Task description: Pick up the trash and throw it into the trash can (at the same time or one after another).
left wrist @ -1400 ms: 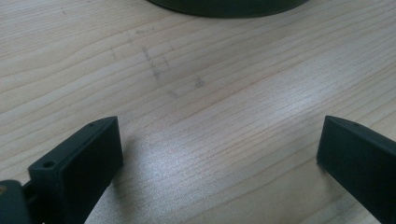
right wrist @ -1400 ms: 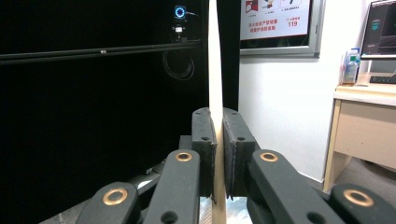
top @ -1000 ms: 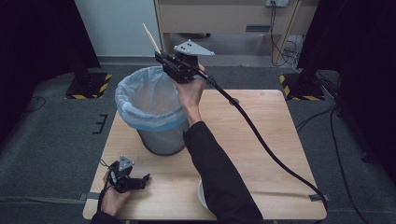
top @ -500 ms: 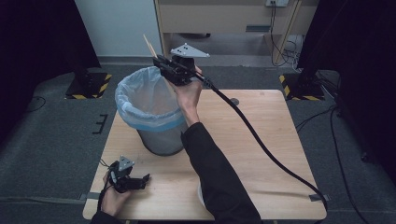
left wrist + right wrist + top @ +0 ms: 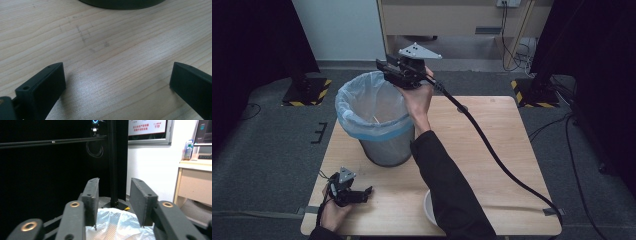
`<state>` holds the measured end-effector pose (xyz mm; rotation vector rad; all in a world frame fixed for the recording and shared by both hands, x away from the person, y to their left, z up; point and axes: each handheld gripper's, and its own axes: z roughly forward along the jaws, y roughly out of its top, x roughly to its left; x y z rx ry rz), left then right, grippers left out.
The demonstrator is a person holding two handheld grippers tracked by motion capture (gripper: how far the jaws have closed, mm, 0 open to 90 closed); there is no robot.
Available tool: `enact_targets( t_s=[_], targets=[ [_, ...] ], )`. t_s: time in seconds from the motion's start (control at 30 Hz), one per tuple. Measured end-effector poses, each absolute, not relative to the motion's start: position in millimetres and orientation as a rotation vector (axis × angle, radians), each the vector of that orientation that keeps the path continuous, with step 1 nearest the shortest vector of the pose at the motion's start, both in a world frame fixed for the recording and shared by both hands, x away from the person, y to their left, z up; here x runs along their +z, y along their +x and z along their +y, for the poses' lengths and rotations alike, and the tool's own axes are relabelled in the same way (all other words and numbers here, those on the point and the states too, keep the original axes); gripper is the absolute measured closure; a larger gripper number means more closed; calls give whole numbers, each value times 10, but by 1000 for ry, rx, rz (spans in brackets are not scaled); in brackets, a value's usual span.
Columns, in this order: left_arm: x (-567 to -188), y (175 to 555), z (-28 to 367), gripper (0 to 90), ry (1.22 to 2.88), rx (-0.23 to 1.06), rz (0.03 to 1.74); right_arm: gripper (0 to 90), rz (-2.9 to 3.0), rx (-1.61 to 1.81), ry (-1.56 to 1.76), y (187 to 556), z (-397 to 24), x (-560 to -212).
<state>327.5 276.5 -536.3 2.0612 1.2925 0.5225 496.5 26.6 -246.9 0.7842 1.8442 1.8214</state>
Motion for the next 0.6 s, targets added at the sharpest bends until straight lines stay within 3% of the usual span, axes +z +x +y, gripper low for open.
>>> enact_targets(
  t_s=[0.1, 0.33, 0.6],
  targets=[
    [-5363, 3275, 2765, 0, 2062, 523, 1292, 510, 1821, 1831, 776, 4915, 169, -2386],
    [-5363, 3275, 2765, 0, 2061, 523, 1292, 451, 1781, 1850, 770, 4780, -163, -2260],
    [-5362, 3274, 2766, 0, 2064, 521, 1292, 395, 1804, 1799, 761, 4533, -520, -2378]
  ],
)
